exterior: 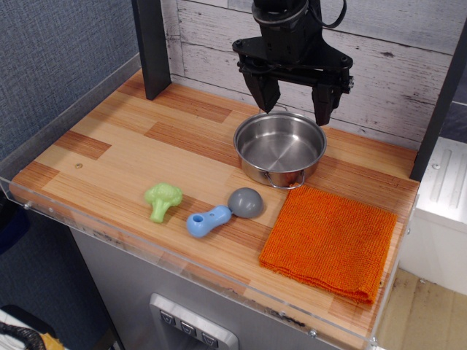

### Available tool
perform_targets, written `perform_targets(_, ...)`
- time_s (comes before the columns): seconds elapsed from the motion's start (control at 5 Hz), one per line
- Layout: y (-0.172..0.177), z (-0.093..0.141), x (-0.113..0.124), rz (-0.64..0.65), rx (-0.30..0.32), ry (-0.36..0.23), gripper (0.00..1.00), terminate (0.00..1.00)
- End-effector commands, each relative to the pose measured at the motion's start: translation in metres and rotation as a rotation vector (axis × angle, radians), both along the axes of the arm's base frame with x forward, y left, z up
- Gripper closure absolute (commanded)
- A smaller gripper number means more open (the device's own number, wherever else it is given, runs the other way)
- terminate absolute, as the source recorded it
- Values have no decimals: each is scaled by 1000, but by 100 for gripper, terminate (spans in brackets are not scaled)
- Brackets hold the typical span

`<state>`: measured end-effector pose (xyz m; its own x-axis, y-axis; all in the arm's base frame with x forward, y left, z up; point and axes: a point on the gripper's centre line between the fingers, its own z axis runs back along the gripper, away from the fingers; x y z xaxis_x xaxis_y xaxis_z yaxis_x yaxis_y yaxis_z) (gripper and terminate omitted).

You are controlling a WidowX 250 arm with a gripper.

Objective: Move the green broccoli to the table's upper left corner.

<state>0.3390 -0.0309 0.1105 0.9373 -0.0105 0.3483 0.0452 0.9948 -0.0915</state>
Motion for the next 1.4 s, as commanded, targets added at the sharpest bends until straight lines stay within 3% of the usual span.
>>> perform_targets(0.0, 0, 0, 0, 0, 0, 0, 0, 0)
perform_targets(0.2, 15, -7, -22, -19, 61, -9, 0, 0)
perform_targets(0.4, 25, -12, -36, 5, 49, -16, 0, 0)
perform_targets(0.6, 42, -7, -50, 47, 91, -26, 0, 0)
perform_targets(0.8, 56, -17, -59, 77, 135, -9, 0, 0)
perform_targets(1.2, 82, -45, -74, 149, 160, 55, 0, 0)
